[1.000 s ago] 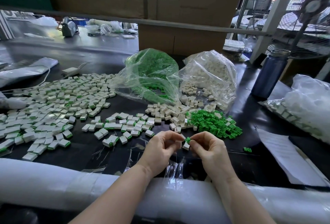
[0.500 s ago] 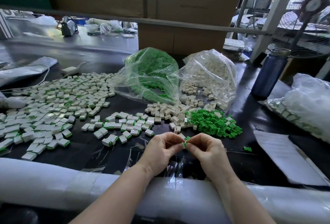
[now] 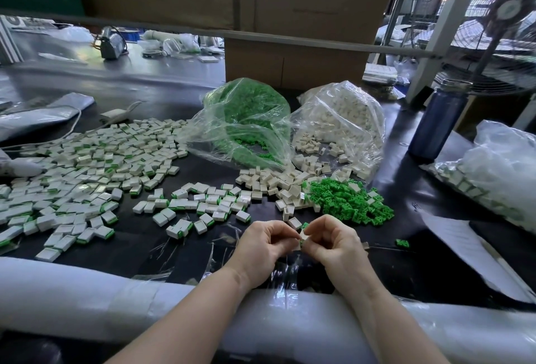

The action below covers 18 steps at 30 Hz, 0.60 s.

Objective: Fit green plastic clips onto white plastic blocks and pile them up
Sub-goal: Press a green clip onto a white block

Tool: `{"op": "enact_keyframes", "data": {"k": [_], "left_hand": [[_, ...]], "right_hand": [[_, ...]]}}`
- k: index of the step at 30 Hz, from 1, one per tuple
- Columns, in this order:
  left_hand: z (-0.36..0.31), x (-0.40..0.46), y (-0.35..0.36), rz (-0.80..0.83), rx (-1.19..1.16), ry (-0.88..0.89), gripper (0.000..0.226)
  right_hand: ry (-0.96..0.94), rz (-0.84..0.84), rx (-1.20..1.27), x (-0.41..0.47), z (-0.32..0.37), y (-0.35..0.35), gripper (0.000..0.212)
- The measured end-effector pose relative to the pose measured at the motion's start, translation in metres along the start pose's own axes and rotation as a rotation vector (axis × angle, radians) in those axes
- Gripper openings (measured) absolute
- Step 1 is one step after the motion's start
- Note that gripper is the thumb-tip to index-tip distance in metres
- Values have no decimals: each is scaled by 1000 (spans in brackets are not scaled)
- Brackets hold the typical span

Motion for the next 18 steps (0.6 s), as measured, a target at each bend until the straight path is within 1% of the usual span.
{"op": "enact_keyframes", "data": {"k": [8, 13, 18], "left_hand": [[-3, -3, 1, 18, 111, -1, 20], [-3, -5, 2, 40, 137, 6, 18], [-4, -4, 4, 68, 158, 12, 21]], "right_hand": [[26, 48, 22, 0, -2, 1, 24], [34, 61, 58, 0, -3, 1, 25], [51, 91, 91, -1, -4, 4, 27]]}}
Point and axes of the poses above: each hand's wrist, its own x-axis towards the middle knuckle, its own y-axis out of the palm, z = x × y, the point moved 7 cm from there along x, towards the middle knuckle, and after that the axes turned 14 degrees about -y, right-handed, at the moved point
